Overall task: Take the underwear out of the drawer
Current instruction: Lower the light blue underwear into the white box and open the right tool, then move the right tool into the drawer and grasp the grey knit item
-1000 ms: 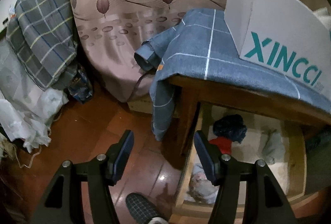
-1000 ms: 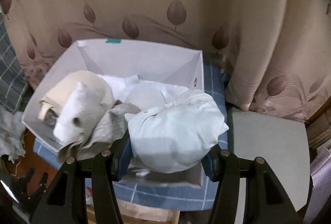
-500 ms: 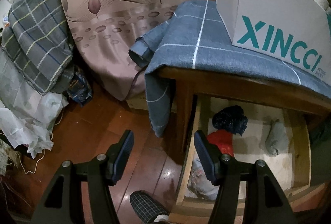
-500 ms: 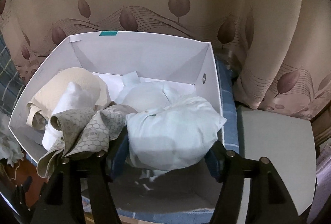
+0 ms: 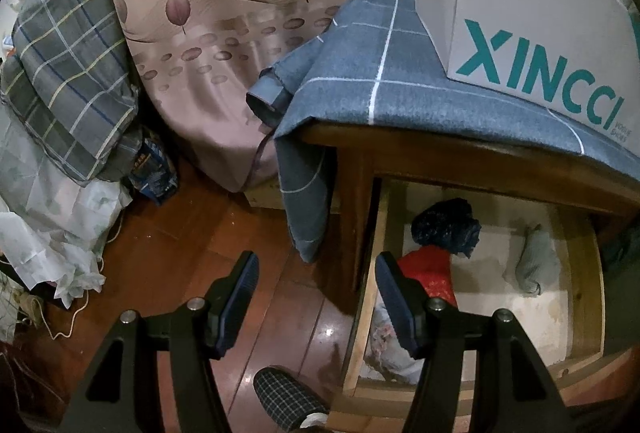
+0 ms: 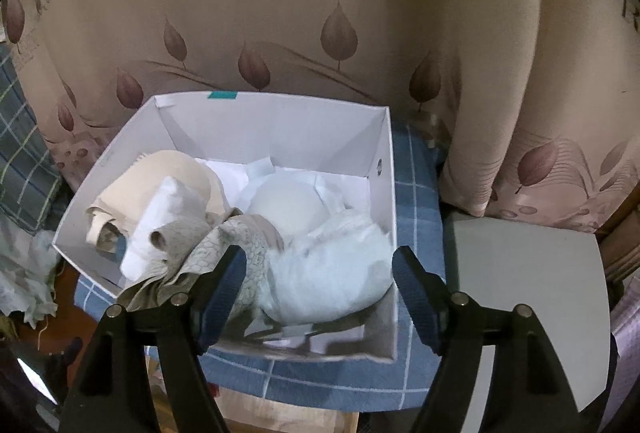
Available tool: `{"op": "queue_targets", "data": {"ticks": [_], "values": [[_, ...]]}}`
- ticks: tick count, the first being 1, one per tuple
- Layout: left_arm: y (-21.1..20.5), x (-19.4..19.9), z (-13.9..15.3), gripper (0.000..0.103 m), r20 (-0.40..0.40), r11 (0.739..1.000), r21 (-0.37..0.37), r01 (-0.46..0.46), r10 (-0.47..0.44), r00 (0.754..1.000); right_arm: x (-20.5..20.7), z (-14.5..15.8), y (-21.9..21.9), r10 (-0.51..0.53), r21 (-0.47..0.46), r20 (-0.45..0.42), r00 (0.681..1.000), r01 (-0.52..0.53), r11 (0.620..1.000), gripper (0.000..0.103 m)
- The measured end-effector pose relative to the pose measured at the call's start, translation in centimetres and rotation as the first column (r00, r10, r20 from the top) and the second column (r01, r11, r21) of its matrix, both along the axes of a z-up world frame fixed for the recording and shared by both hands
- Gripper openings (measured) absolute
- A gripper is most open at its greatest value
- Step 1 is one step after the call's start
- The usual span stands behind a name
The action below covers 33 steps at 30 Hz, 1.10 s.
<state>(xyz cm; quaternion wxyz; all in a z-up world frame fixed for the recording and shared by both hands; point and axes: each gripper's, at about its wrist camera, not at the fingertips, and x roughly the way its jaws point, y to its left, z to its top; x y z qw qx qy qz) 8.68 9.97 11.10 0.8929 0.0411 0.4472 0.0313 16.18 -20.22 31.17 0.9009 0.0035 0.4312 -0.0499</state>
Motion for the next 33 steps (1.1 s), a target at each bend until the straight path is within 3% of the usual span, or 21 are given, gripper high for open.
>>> {"op": "queue_targets", "data": {"ticks": [8,16,20,26,33], "values": [[0.0,0.1,-0.6,0.062,-0.024,1.0,0.013,0.008,-0.007,1.0,-4.4,0.7,0.8,0.054,0.005,0.015,0.998,-0.054,0.999,0.074],[0.3,0.2,-0.9,0.062,-0.039,1.0,0.002,-0.003,0.003,0.999,-10.3,-2.4,2.4,0.177,0.04,-0.012,0.984,-0.177,0.983,0.078],[0.8,0.3,-1.0,0.062,-0.05,1.0,-0.014,-0.024,0.023,0.998,-12.0,-5.9,3.2,0.217,0.01,-0.091,0.972,-0.217,0.976,0.078],[2.1,0.7,-1.8,0.062,-0.113,0.992,-0.11,-0.059,0.046,0.992,-11.6,-13.4,4.0,0.253,0.037,-0.237,0.938,-0.252,0.967,0.078],[3.4,1.0,-2.3,0.062,-0.159,0.977,-0.19,-0.096,0.066,0.985,-9.2,-21.6,6.1,0.316,-0.025,-0.388,0.866,-0.353,0.935,0.078]]}}
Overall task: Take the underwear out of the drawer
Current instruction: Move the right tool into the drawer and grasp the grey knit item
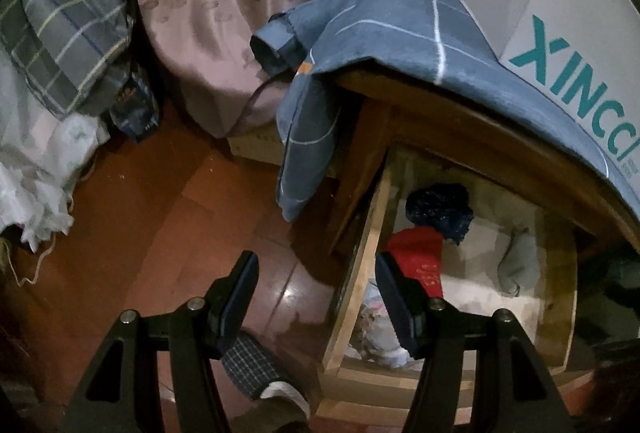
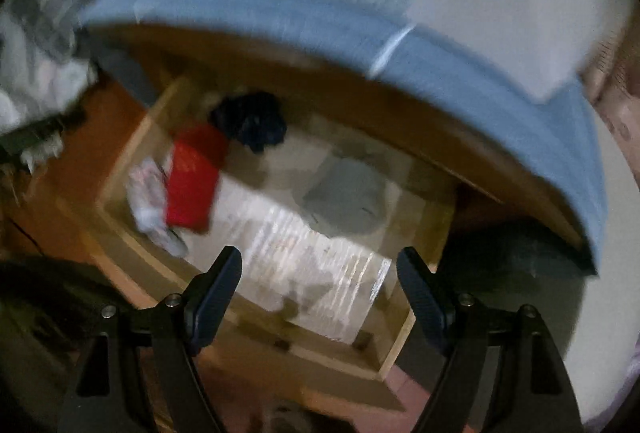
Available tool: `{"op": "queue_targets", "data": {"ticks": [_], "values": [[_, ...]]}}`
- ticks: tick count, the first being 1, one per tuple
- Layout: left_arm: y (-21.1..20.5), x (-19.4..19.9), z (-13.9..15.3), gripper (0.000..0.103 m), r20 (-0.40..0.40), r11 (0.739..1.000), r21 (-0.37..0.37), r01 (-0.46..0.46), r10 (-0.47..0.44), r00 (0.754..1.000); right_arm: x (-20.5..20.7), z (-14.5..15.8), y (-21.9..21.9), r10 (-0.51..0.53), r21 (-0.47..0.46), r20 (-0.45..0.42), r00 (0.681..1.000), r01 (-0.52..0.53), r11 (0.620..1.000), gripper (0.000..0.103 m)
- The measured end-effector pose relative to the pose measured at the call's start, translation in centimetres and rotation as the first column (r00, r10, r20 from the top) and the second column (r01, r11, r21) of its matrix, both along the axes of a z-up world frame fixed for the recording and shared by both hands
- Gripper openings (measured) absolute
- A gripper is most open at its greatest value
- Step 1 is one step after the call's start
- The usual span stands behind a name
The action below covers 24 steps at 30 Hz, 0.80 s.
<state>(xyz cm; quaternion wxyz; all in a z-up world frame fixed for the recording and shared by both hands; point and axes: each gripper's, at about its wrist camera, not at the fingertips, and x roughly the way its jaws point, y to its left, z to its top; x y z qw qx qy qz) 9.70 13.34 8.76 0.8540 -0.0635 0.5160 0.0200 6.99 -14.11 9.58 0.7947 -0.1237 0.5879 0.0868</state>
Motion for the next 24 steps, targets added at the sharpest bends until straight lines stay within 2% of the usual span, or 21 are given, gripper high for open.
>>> {"op": "queue_targets", "data": {"ticks": [3,5,7,10,16,20,24], "values": [[0.2,0.1,-0.2,0.062,-0.014,0.999,-0.035,-0.008,0.008,1.0,1.0,-2.9,0.4,0.043,-0.022,-0.047,0.998,-0.044,0.999,0.078],[0.1,0.3,-0.3,0.062,-0.021,0.999,-0.048,-0.005,0.004,1.0,1.6,-4.6,1.0,0.101,-0.075,-0.063,0.993,-0.105,0.992,0.078],[0.0,0.3,-0.4,0.062,-0.028,0.999,-0.045,0.003,-0.004,1.0,1.9,-6.6,1.7,0.174,-0.14,-0.099,0.98,-0.187,0.972,0.077],[-0.2,0.5,-0.6,0.062,-0.034,0.999,-0.043,0.008,-0.009,0.999,1.9,-8.0,2.6,0.258,-0.184,-0.112,0.96,-0.275,0.944,0.077],[-0.3,0.6,-0.7,0.062,-0.044,0.998,-0.066,0.015,-0.018,0.999,2.6,-10.3,3.2,0.276,-0.222,-0.14,0.951,-0.302,0.927,0.067],[-0.3,0.7,-0.8,0.062,-0.053,0.997,-0.07,0.017,-0.021,0.998,3.3,-11.4,3.1,0.283,-0.279,-0.133,0.95,-0.309,0.909,0.066],[-0.3,0.8,-1.1,0.062,-0.064,0.997,-0.071,0.019,-0.023,0.998,4.0,-12.0,2.9,0.267,-0.293,-0.13,0.955,-0.294,0.91,0.064]]}}
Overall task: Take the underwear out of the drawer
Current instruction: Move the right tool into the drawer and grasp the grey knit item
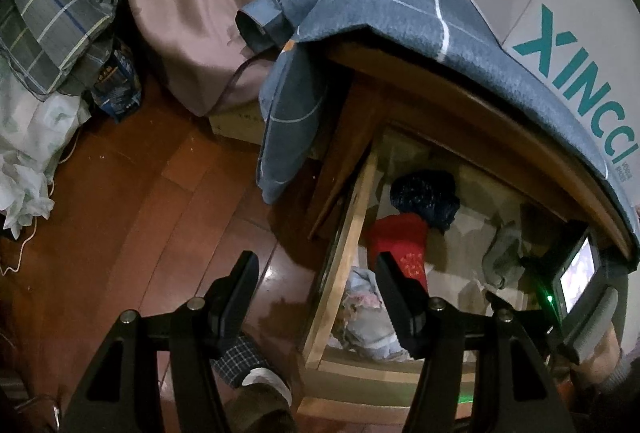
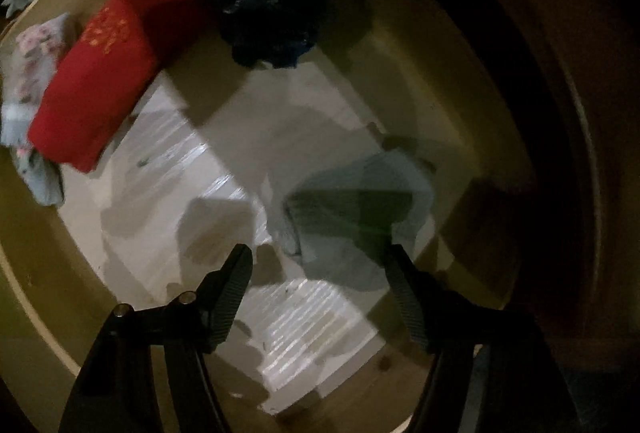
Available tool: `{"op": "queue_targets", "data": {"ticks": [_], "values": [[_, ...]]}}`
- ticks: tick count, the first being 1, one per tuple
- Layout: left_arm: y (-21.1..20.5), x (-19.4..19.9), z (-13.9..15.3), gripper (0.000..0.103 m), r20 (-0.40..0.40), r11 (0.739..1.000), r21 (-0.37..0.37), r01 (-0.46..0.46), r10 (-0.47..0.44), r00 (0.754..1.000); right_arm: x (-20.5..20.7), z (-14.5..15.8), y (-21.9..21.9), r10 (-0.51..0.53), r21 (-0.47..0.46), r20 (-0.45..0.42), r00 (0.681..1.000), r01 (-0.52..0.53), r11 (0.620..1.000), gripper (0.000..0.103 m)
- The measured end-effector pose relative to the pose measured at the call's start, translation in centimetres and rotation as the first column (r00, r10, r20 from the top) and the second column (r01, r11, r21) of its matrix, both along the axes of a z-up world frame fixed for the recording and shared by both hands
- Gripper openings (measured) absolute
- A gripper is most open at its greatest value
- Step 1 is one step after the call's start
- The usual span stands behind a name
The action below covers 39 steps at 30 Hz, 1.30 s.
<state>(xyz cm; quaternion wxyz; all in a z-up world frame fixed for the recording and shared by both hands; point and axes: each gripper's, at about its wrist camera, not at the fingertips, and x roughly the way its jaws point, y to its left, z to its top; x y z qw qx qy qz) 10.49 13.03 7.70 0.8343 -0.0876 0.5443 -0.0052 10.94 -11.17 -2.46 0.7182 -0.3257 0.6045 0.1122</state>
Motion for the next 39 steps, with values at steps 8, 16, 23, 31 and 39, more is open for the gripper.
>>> {"op": "queue_targets", "data": {"ticks": [8,16,23,31,39], "values": [[-0.1,0.0,-0.2,0.062,-0.006,1.0,0.006,0.005,-0.005,1.0,0.2,-0.6,-0.6,-0.018,-0.014,-0.029,0.999,0.018,1.0,0.045],[-0.1,0.2,-0.4,0.062,-0.008,1.0,0.009,-0.001,0.001,1.0,-0.7,0.6,-1.4,-0.038,0.162,-0.238,0.971,0.078,0.984,0.041],[-0.4,0.1,-0.4,0.062,-0.009,1.0,0.017,0.013,-0.013,1.0,-1.5,2.8,-1.9,-0.048,0.187,-0.194,0.98,0.085,0.979,0.065],[-0.4,0.1,-0.6,0.062,-0.015,1.0,0.021,0.012,-0.011,1.0,-0.4,2.1,-1.2,-0.054,0.167,-0.177,0.983,0.084,0.982,0.079],[-1.0,0.0,-0.6,0.062,-0.013,0.999,0.039,0.036,-0.036,0.999,2.5,-1.3,-0.9,-0.049,0.139,-0.232,0.971,0.083,0.987,0.084]]}}
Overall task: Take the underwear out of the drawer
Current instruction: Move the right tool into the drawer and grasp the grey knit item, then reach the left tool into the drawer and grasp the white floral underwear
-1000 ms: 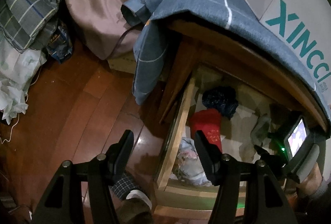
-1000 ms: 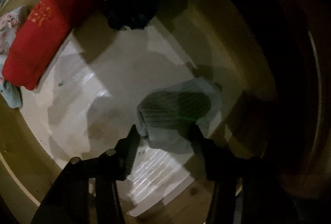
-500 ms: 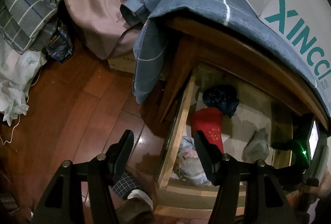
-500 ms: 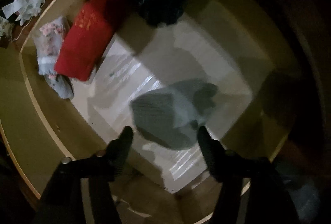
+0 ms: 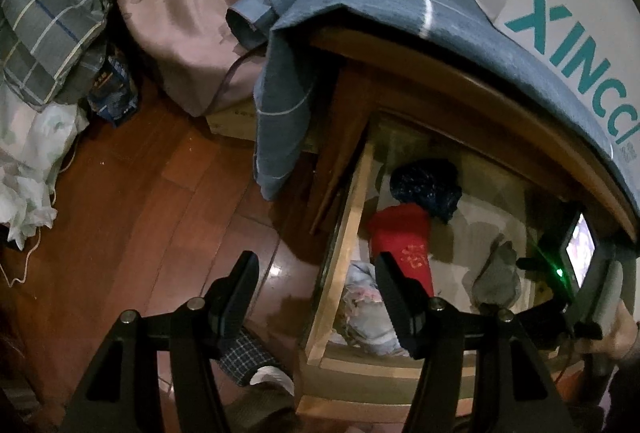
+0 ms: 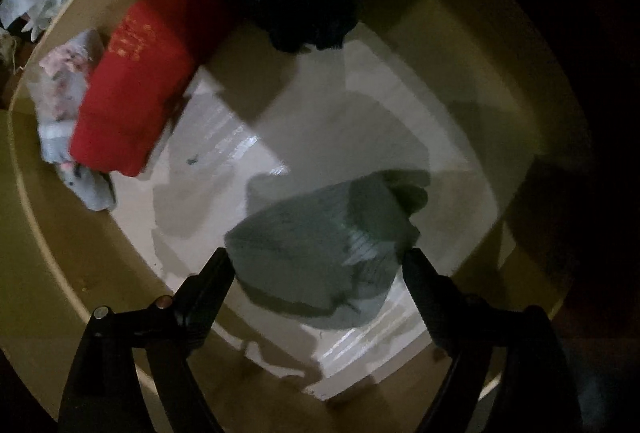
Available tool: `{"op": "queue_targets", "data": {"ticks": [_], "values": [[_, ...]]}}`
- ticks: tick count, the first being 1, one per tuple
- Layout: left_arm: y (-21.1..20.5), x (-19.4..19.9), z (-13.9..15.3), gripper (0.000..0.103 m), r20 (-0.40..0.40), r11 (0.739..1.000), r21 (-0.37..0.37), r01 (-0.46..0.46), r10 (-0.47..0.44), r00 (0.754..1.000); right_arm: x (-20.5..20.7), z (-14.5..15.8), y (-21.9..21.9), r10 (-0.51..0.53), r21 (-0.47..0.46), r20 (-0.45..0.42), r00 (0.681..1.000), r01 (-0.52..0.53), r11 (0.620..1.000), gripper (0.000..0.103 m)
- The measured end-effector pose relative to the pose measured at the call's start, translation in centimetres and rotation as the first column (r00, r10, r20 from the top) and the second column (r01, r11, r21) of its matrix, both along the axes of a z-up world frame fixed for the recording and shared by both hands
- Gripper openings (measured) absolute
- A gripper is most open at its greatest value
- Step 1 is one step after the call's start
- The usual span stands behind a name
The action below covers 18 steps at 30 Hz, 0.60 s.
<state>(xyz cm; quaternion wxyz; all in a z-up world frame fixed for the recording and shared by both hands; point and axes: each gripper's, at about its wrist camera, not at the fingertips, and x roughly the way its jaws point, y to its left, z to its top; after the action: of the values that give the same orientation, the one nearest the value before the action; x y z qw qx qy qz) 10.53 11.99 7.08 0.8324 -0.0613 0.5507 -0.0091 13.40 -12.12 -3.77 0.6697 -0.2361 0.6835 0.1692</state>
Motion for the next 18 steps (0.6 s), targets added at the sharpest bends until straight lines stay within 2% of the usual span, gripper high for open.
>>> {"op": "queue_targets", "data": {"ticks": [6,10,12,16,18], "values": [[-0.5,0.1,-0.3,0.062,-0.011,1.0,0.004,0.02,-0.02,1.0,1.3,-1.7,-0.2,-0.011,-0.008,-0.023,1.0,0.011,1.0,0.083],[-0.9,0.1,-0.5,0.062,-0.02,1.0,0.005,0.026,-0.026,0.999,1.7,-2.0,-0.6,-0.021,0.008,-0.042,0.999,0.022,1.0,0.076],[-1.1,0.2,-0.7,0.062,-0.025,1.0,0.006,0.03,-0.03,0.999,2.1,-2.4,-0.6,-0.02,0.003,-0.054,0.998,0.02,1.0,0.068],[-2.0,0.3,-1.2,0.062,-0.05,0.998,0.019,0.061,-0.06,0.997,2.2,-1.0,-0.7,-0.041,-0.017,-0.067,0.997,0.04,0.999,0.049],[-2.4,0.3,-1.5,0.062,-0.06,0.997,0.025,0.073,-0.071,0.996,2.1,-0.2,-1.0,-0.066,-0.015,-0.062,0.996,0.065,0.998,0.046]]}}
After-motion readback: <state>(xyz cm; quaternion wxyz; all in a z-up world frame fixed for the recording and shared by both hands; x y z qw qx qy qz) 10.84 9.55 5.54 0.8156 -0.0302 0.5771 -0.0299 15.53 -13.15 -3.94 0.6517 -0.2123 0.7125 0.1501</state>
